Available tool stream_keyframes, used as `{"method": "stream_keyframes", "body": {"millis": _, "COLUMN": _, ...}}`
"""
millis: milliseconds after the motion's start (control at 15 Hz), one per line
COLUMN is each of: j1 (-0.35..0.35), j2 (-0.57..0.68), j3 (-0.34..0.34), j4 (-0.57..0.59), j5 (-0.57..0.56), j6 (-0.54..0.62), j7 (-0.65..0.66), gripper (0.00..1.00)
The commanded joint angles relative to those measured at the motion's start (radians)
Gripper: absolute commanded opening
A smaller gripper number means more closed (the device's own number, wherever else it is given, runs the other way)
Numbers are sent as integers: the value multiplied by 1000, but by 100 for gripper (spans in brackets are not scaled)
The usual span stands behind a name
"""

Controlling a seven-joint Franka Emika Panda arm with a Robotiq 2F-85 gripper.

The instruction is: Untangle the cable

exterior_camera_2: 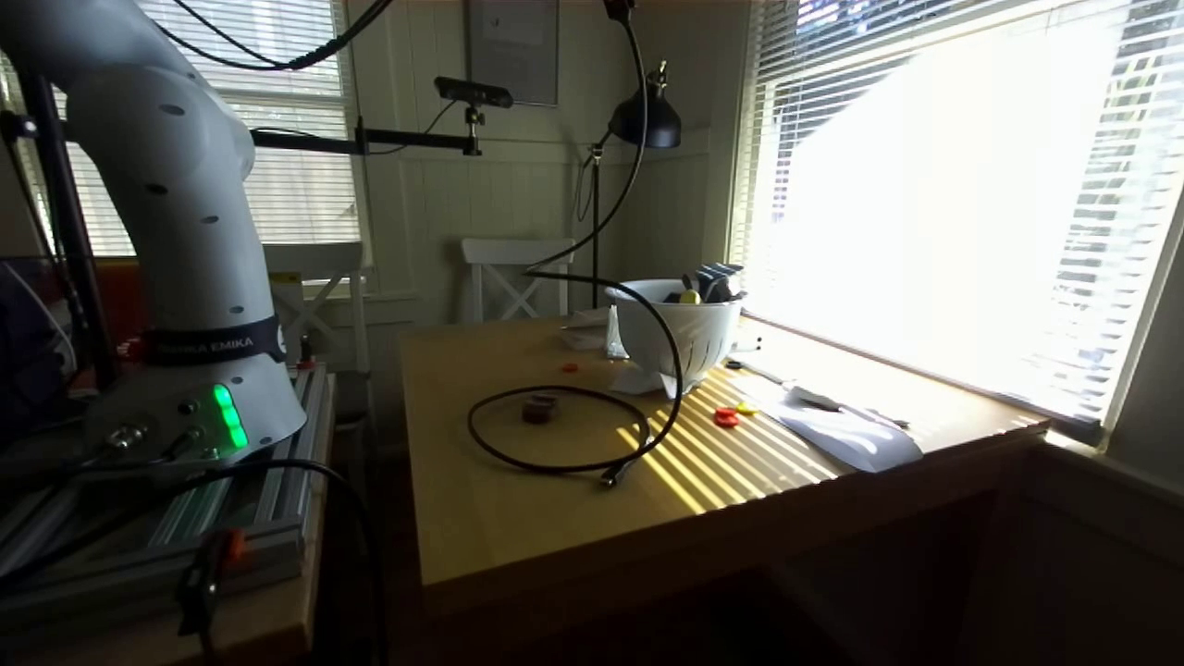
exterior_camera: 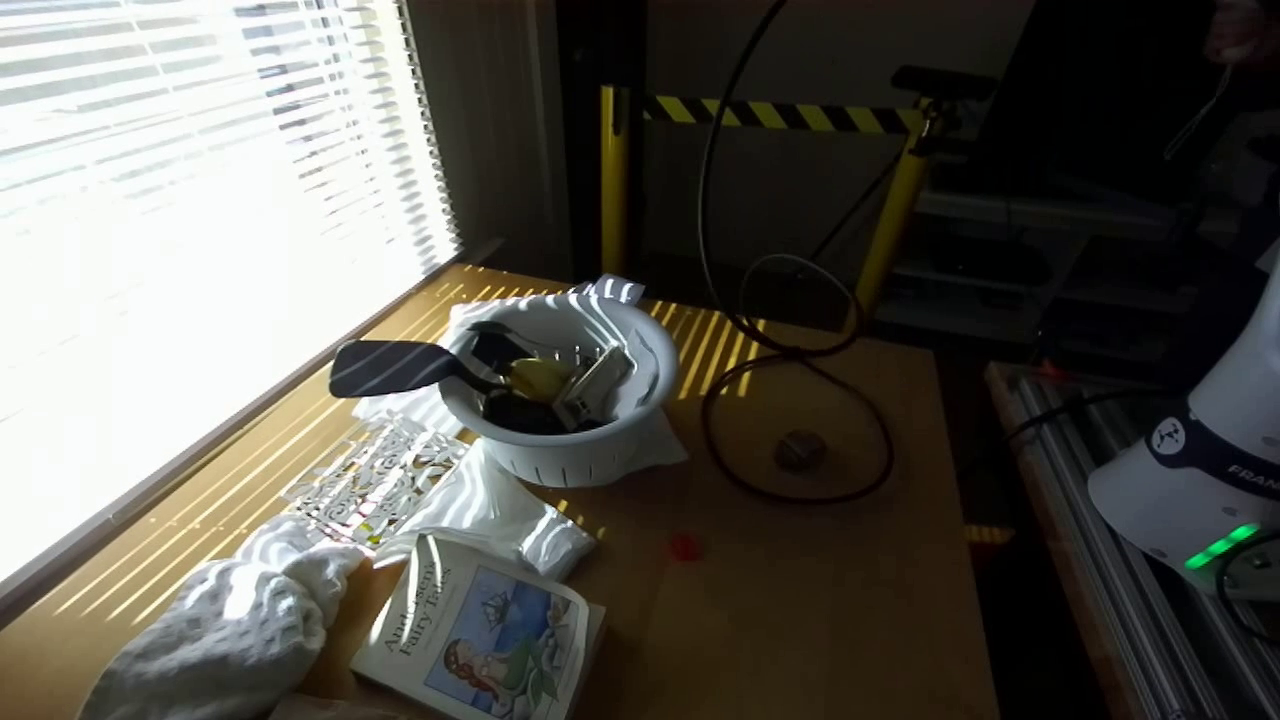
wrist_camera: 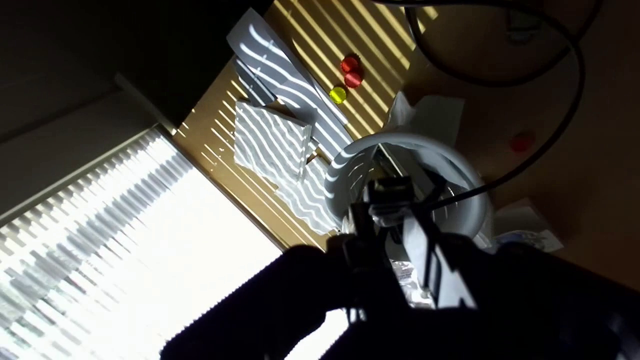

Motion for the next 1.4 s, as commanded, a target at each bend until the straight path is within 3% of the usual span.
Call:
{"method": "stream_keyframes", "body": {"millis": 0, "j1": 5, "j2": 173, "j3": 3, "j4": 146, "j5": 58, "j6": 98, "j7": 167, "gripper": 6}}
{"method": "stream_keyframes", "body": {"millis": 200, "j1": 10, "j2": 291, "j3": 20, "j4": 240, "j5": 87, "j6": 98, "j7": 301, "gripper": 6}}
{"method": "stream_keyframes", "body": {"millis": 267, "j1": 7, "j2": 200, "j3": 12, "j4": 148, "j5": 52, "j6": 116, "j7": 239, "gripper": 22}}
{"method": "stream_keyframes", "body": {"millis": 467, "j1": 7, "j2": 282, "j3": 24, "j4": 206, "j5": 61, "j6": 116, "j7": 288, "gripper": 22}}
{"method": "stream_keyframes", "body": {"millis": 533, "j1": -15, "j2": 292, "j3": 27, "j4": 207, "j5": 65, "j6": 125, "j7": 392, "gripper": 6}}
{"method": "stream_keyframes", "body": {"millis": 733, "j1": -36, "j2": 327, "j3": 20, "j4": 229, "j5": 83, "j6": 85, "j7": 525, "gripper": 6}}
{"method": "stream_keyframes", "body": {"millis": 1067, "j1": 7, "j2": 443, "j3": -20, "j4": 268, "j5": 404, "j6": 55, "j7": 440, "gripper": 6}}
{"method": "stream_keyframes", "body": {"millis": 1333, "j1": -12, "j2": 544, "j3": -36, "j4": 285, "j5": 688, "j6": 28, "j7": 254, "gripper": 6}}
